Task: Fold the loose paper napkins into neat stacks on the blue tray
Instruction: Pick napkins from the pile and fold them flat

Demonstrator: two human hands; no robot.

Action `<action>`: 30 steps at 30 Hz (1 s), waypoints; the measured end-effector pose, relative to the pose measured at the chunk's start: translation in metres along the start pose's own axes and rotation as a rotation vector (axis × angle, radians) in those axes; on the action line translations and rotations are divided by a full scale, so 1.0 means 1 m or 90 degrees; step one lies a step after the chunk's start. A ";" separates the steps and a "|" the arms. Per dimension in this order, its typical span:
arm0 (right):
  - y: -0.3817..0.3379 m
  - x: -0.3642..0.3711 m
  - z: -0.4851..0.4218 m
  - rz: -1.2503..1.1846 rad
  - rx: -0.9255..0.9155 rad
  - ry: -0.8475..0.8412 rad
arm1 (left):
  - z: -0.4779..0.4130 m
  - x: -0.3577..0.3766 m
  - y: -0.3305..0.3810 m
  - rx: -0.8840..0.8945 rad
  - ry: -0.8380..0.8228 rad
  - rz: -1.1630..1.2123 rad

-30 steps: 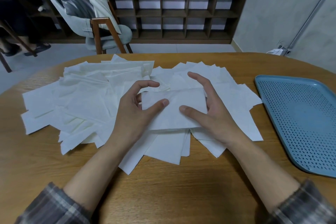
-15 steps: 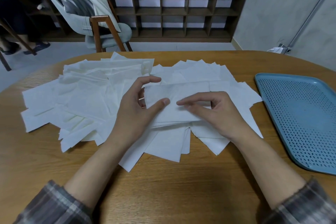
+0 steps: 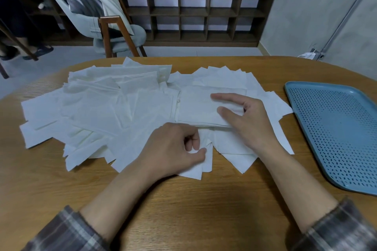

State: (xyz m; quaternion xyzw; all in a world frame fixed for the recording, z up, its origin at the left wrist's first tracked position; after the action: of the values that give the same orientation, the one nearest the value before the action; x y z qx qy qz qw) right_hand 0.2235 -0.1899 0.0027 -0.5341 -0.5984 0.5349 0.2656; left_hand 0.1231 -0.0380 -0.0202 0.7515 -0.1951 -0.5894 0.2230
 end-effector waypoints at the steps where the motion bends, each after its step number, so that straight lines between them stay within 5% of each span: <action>1: 0.000 0.000 0.000 0.000 0.000 -0.001 | 0.000 0.000 -0.001 -0.008 -0.006 0.009; 16: -0.007 0.006 0.002 -0.053 0.024 -0.042 | 0.002 -0.036 0.015 0.034 -0.092 0.509; 20: -0.009 0.020 0.011 -0.109 0.052 -0.121 | -0.004 -0.039 -0.003 -0.039 -0.018 0.505; 25: -0.005 0.008 0.006 -0.125 0.064 -0.055 | -0.006 -0.046 -0.022 -0.142 0.082 0.462; 30: -0.008 0.019 0.010 -0.126 0.076 -0.116 | -0.005 -0.055 -0.027 -0.134 0.159 0.462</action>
State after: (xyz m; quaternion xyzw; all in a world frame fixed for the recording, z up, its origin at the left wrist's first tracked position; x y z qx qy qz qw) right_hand 0.2063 -0.1750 0.0023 -0.4050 -0.6368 0.5869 0.2932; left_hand 0.1164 0.0154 0.0098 0.6729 -0.3575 -0.3932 0.5145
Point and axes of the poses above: each hand's wrist, its own z-axis away from the middle knuckle, its own x-axis out of the palm, y = z × x, the point moved 9 cm from there along -z, towards the middle knuckle, and after that the axes turned 4 degrees about y, right-handed, at the moved point
